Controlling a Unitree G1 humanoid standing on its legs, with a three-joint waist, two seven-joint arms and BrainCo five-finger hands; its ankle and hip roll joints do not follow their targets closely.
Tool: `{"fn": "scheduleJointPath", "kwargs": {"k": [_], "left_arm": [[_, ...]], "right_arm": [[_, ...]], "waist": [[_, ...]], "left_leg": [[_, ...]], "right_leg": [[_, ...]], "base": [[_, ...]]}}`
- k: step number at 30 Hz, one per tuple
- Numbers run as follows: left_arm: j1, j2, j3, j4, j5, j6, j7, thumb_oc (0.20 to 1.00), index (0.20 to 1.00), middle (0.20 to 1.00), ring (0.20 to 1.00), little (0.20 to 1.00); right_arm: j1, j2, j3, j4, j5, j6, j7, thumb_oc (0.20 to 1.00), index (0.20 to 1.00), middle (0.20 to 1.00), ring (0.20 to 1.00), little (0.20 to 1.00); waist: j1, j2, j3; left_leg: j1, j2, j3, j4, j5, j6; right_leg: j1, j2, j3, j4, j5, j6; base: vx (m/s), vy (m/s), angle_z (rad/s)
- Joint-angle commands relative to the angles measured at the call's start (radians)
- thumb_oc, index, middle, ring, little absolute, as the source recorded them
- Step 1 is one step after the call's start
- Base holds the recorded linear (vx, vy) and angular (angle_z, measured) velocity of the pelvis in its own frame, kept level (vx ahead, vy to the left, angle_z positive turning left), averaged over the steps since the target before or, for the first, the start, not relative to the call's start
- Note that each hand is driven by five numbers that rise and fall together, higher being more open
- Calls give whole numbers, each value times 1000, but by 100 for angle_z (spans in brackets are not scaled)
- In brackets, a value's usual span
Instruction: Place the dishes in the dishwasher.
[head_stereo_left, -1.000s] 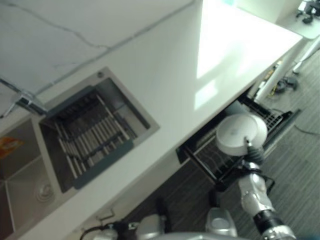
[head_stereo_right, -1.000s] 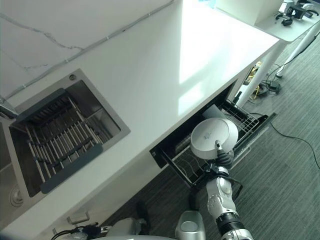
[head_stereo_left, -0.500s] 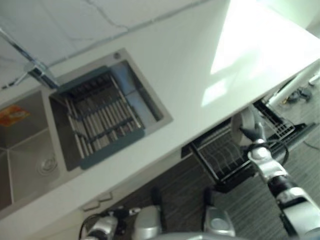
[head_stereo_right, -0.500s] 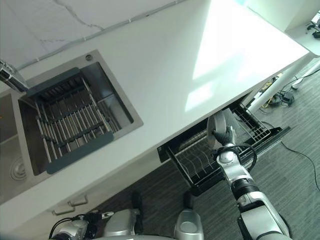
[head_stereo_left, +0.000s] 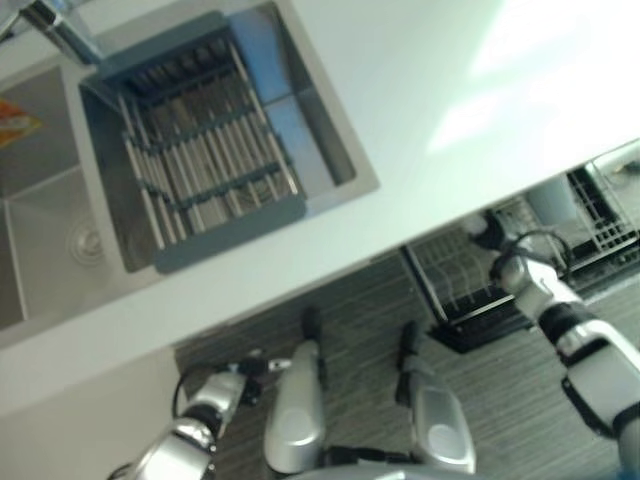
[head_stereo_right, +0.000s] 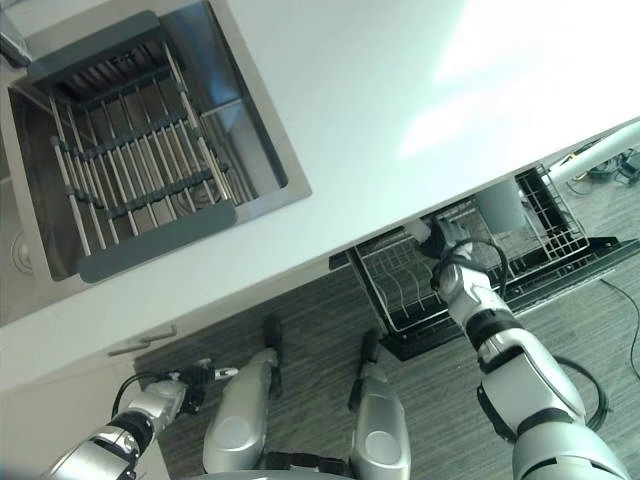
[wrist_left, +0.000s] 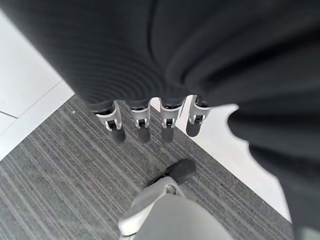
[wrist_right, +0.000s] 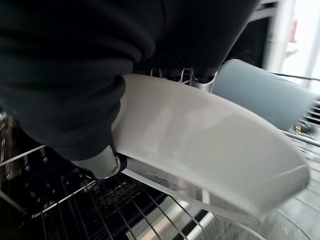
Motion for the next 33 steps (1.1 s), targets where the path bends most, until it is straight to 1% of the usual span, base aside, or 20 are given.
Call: {"fn": "scheduleJointPath", "kwargs": {"k": [1,3,4,5,6,7,10,12,14,15,17,19,20,22,24,29,30,31,32,33], "left_arm": [[19,11,-25,14,-22,-29,11,1000,1000,1000,1000,1000],[9,12,-40,10,-31,-32,19,1000,1000,1000,1000,1000],[1,11,-46,4,-45,-28,26,1000,1000,1000,1000,1000],[1,7,-51,1,-56,-24,30,1000,1000,1000,1000,1000],[0,3,-54,0,-65,-28,33,1000,1000,1000,1000,1000],[-4,2,-56,-4,-86,-29,34,1000,1000,1000,1000,1000],[-4,-5,-62,-12,-110,-34,48,1000,1000,1000,1000,1000],[3,-14,-67,-20,-120,-38,58,1000,1000,1000,1000,1000],[8,-22,-66,-20,-134,-53,59,1000,1000,1000,1000,1000],[6,-23,-70,-24,-146,-52,60,1000,1000,1000,1000,1000],[4,-23,-72,-33,-157,-57,65,1000,1000,1000,1000,1000],[5,-23,-71,-32,-167,-66,68,1000,1000,1000,1000,1000],[5,-22,-68,-33,-174,-71,67,1000,1000,1000,1000,1000],[3,-19,-68,-41,-186,-70,67,1000,1000,1000,1000,1000],[4,-20,-68,-42,-202,-78,71,1000,1000,1000,1000,1000],[5,-10,-65,-71,-227,-77,72,1000,1000,1000,1000,1000],[7,-8,-67,-79,-232,-80,71,1000,1000,1000,1000,1000],[8,-9,-68,-84,-235,-80,71,1000,1000,1000,1000,1000],[12,-13,-72,-87,-239,-84,75,1000,1000,1000,1000,1000],[12,-14,-76,-91,-243,-82,77,1000,1000,1000,1000,1000]], "right_arm": [[-49,-53,29,-8,-79,50,-80,200,200,200,200,200],[-71,-45,42,18,-84,87,-130,200,200,200,200,200],[-89,-39,42,32,-85,128,-177,200,200,200,200,200],[-92,-34,43,37,-97,161,-215,200,200,200,200,200],[-95,-33,46,42,-97,178,-249,200,200,200,200,200],[-108,-29,43,53,-122,226,-314,200,200,200,200,200],[-113,-30,36,60,-89,315,-405,200,200,200,200,200],[-121,-36,42,66,-100,355,-454,200,200,200,200,200],[-129,-31,46,86,-99,371,-510,200,200,200,200,200],[-133,-30,49,85,-101,393,-540,200,200,200,200,200],[-141,-40,57,80,-98,416,-591,200,200,200,200,200],[-150,-49,61,80,-97,420,-617,200,200,200,200,200],[-159,-54,64,81,-117,431,-627,200,200,200,200,200],[-170,-63,79,80,-113,433,-619,200,200,200,200,200],[-182,-69,97,85,-152,436,-603,200,200,200,200,200],[-193,-84,121,83,-91,441,-568,200,200,200,200,200],[-197,-84,119,87,-45,418,-556,200,200,200,200,200],[-197,-83,117,88,-16,417,-553,583,583,583,583,583],[-195,-75,102,94,68,380,-554,1000,1000,1000,1000,1000],[-198,-69,91,101,84,355,-534,1000,1000,1000,1000,1000]], "waist": [[24,9,-26],[28,13,-26],[30,19,-26],[30,25,-26],[30,30,-26],[30,39,-26],[28,49,-26],[30,55,-26],[30,61,-26],[29,63,-26],[28,64,-26],[29,64,-26],[29,63,-26],[28,63,-26],[26,65,-26],[24,67,-26],[25,69,-26],[25,72,-26],[25,76,-26],[24,79,-26]], "left_leg": [[-39,-24,-115,122,-103,55],[-76,-31,-121,165,-117,64],[-106,-36,-127,193,-126,70],[-108,-40,-134,219,-158,68],[-121,-45,-138,232,-164,73],[-142,-51,-140,250,-170,76],[-192,-60,-137,288,-182,86],[-222,-65,-138,302,-188,90],[-245,-65,-134,302,-183,90],[-254,-66,-131,304,-183,92],[-277,-68,-127,311,-187,97],[-297,-69,-123,320,-189,99],[-311,-69,-122,326,-191,99],[-337,-67,-117,335,-190,99],[-359,-65,-113,337,-188,99],[-405,-69,-114,339,-183,100],[-419,-72,-115,340,-182,100],[-426,-72,-113,341,-180,99],[-437,-72,-113,345,-180,99],[-441,-73,-112,345,-180,98]], "right_leg": [[-56,-55,-44,237,-128,3],[-87,-58,-42,271,-136,-3],[-115,-60,-39,299,-142,-6],[-120,-60,-26,329,-172,-1],[-133,-61,-23,345,-179,-3],[-157,-63,-20,369,-185,-5],[-211,-69,-14,415,-198,-9],[-242,-67,-9,431,-206,-13],[-270,-67,-7,441,-206,-12],[-282,-67,-4,446,-206,-11],[-308,-69,0,456,-206,-8],[-327,-71,0,464,-207,-7],[-341,-71,1,471,-208,-5],[-367,-70,4,482,-208,-5],[-393,-69,7,492,-211,-4],[-442,-64,8,498,-208,-4],[-454,-64,7,497,-208,-5],[-460,-64,7,498,-207,-6],[-472,-66,7,502,-208,-8],[-478,-66,8,504,-208,-8]], "base": [[-116,-34,8],[-85,-12,12],[1,17,9],[0,36,2],[17,53,-12],[-49,55,-17],[-39,36,-10],[-36,34,-1],[-21,50,-7],[-2,55,-8],[-5,22,-3],[0,0,0],[0,0,0],[0,0,0],[-9,44,-4],[-2,6,-1],[0,0,0],[0,0,0],[0,0,0],[-8,45,0]]}}
